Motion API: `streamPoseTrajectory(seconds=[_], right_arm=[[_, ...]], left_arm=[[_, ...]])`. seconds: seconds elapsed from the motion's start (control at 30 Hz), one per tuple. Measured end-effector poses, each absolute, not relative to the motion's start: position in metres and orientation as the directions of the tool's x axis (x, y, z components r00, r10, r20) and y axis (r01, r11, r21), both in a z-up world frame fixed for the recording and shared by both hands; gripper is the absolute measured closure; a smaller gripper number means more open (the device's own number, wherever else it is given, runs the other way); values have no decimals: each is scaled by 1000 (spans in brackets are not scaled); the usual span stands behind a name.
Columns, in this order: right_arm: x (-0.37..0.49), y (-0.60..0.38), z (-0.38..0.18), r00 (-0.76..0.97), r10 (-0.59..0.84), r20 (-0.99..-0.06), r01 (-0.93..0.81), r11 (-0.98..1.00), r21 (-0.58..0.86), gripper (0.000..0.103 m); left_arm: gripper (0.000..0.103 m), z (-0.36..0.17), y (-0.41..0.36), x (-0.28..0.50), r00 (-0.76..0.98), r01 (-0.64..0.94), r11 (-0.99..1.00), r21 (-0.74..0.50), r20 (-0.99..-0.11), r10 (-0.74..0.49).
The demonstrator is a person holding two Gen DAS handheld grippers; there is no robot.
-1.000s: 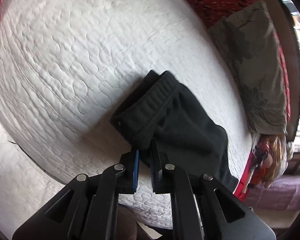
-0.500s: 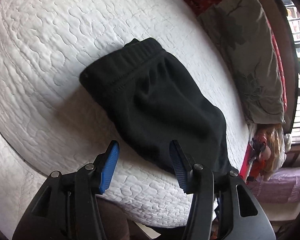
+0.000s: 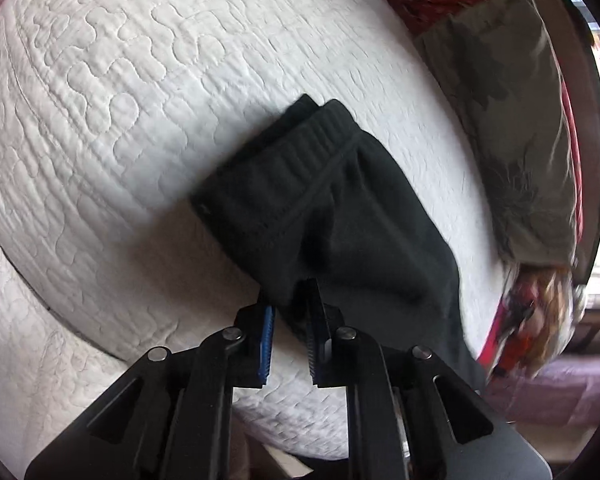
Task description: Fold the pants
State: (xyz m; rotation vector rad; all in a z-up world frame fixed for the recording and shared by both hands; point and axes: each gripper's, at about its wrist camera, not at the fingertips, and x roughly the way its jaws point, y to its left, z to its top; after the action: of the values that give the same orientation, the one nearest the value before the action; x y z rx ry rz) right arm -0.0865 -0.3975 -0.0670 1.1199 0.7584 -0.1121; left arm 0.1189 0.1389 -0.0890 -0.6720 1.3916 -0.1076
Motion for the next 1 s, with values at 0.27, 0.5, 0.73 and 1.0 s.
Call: streamPoseTrajectory(seconds=[0.27,0.5,0.73,1.0], right_arm=[[-124,-416,-107,628,275,-728,580,458,674,87],[-150,-417,-29,659,125,-742,561,575,595,74],[-26,-318,8,605,413,-681,174,766,619,59],[108,-208,-38,383,510,-770,-30,840,542,59]], left_arm=[[91,-97,137,107,158,-290,813,-505,-863,-480],[88,-24,176,98,314,-113,851,-512,-831,-459],[62,-21,154,162,268,-8,926,-377,-893,-362],[62,-42,127,191,140,103,936,-336,-927,-348]])
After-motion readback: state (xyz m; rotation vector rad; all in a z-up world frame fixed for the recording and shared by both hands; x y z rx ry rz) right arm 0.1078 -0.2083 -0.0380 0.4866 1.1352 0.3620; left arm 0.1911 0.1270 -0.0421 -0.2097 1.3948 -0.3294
